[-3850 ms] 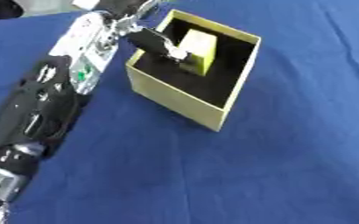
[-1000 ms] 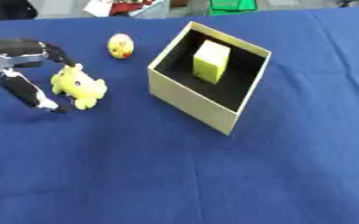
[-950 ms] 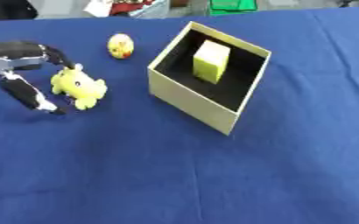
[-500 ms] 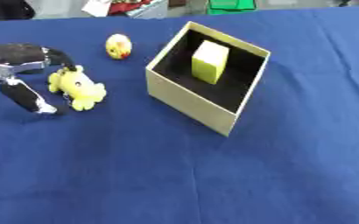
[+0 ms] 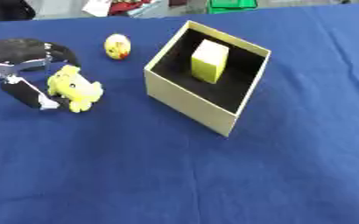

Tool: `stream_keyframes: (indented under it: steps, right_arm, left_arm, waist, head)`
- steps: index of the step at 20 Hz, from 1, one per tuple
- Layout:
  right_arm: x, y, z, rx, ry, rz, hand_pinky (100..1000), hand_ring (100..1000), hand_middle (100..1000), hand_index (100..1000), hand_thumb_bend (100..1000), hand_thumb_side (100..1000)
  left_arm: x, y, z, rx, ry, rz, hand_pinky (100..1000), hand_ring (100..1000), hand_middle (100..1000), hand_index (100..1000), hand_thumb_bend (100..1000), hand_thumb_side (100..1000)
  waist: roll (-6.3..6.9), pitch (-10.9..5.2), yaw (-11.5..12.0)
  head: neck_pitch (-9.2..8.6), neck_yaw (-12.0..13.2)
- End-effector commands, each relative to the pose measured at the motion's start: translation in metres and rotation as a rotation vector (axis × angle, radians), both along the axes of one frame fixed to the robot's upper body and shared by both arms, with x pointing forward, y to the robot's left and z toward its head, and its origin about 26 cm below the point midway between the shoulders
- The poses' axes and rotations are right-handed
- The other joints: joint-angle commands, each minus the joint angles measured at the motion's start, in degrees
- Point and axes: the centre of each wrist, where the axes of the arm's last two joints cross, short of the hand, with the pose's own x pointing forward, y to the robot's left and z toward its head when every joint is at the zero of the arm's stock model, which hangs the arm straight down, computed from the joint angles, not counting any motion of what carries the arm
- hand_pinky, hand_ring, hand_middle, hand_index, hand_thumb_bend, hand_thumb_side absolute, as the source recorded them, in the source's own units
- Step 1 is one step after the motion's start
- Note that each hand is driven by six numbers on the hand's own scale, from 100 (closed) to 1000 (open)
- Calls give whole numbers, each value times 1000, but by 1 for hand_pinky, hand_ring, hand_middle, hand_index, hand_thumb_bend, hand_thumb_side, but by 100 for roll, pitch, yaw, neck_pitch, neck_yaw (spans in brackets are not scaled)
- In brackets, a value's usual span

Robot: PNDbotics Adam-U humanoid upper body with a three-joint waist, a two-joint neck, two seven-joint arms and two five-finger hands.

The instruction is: Pick up objects on the table and place them in the box.

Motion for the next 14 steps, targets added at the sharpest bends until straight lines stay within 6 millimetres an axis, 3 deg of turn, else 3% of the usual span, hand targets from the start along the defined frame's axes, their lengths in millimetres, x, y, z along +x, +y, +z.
stream_keyframes:
  steps: [1, 10, 14]
  right_arm:
    - [-4, -3, 9, -26, -26, -6, 839, 722, 679, 770, 100, 838]
    - [-4, -3, 11, -15, -27, 9, 840, 721, 678, 769, 100, 842]
    - [-4, -2, 12, -9, -31, 17, 840, 720, 677, 768, 100, 844]
  left_arm:
    - [-5, 3, 19, 39, -48, -3, 885, 873, 848, 886, 500, 362]
    - [1, 0, 12, 88, -2, -10, 887, 874, 852, 879, 470, 344]
    - [4, 2, 8, 124, 22, 6, 887, 875, 855, 876, 410, 297]
  waist:
    - [-1, -109, 7]
    - [20, -66, -42]
    - [36, -46, -65]
  head:
    - [-15, -8]
    - [-67, 49]
    - [-82, 59]
